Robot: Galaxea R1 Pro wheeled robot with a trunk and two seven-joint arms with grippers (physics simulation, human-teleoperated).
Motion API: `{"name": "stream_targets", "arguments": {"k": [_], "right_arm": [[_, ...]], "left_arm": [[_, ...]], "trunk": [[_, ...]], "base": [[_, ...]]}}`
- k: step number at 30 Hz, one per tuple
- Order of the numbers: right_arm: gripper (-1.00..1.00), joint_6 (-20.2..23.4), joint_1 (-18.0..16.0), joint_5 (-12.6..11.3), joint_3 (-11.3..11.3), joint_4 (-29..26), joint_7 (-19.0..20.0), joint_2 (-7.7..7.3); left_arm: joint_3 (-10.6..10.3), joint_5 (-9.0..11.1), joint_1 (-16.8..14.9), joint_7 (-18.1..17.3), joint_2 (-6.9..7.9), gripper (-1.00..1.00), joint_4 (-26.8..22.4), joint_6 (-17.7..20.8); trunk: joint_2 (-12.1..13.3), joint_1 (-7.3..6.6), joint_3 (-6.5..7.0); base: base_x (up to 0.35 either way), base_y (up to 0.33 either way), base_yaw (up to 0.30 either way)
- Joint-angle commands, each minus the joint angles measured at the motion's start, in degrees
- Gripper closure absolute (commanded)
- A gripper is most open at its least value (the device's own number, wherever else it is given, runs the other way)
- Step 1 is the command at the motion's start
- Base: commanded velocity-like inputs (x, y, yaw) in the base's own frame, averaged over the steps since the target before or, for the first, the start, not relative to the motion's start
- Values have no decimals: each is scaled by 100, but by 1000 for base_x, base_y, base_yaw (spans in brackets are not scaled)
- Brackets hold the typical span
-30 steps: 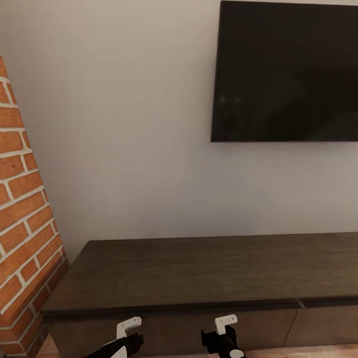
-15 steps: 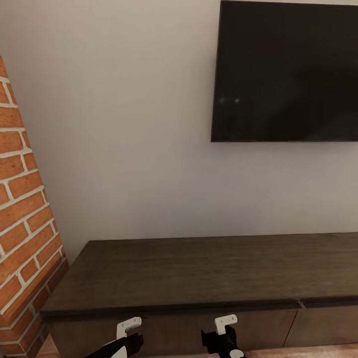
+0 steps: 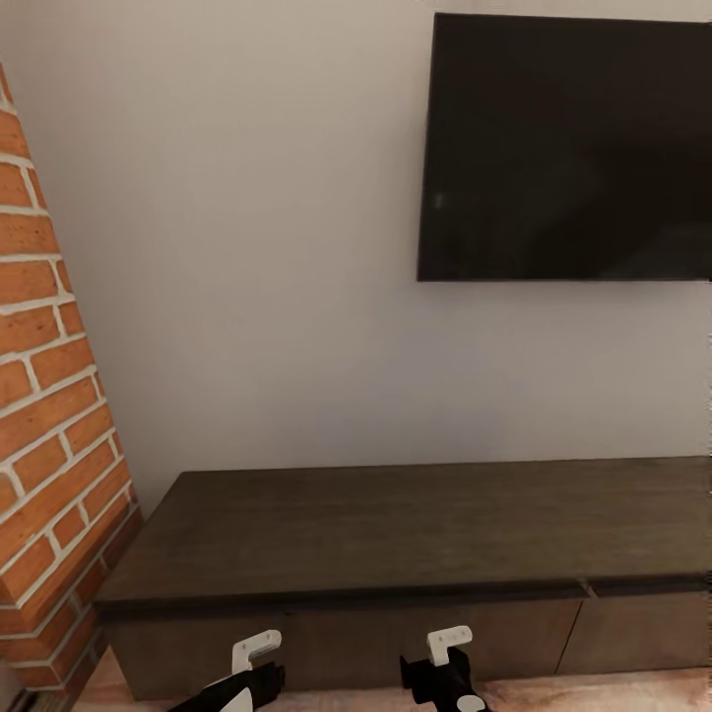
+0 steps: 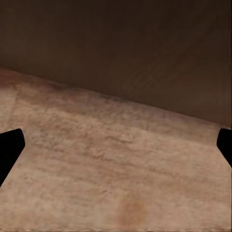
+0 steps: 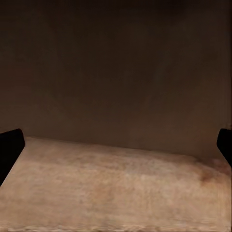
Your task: Place each of the two pumpkins and all three candles from the living room inside a cabinet in the living room (use any cabinet), then make sure every cabinet is closed, and position the cauldron so it is next to a table in the living room.
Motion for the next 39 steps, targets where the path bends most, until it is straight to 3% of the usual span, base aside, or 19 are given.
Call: {"name": "stream_targets", "arguments": {"k": [1, 29, 39], "right_arm": [[-100, -20, -4, -57, 50, 7, -13, 2], [-100, -12, -4, -57, 42, 15, -13, 1], [-100, -12, -4, -50, 47, 59, -13, 3]], "left_arm": [[0, 35, -2, 15, -2, -100, -1, -3], [0, 28, 13, 15, -10, -100, 8, 14], [7, 34, 82, 29, -12, -100, 8, 15]], "trunk": [[-3, -4, -6], [-3, -4, -6], [-3, -4, -6]], "base": [[-284, 0, 0], [-325, 0, 0], [-95, 0, 0]]}}
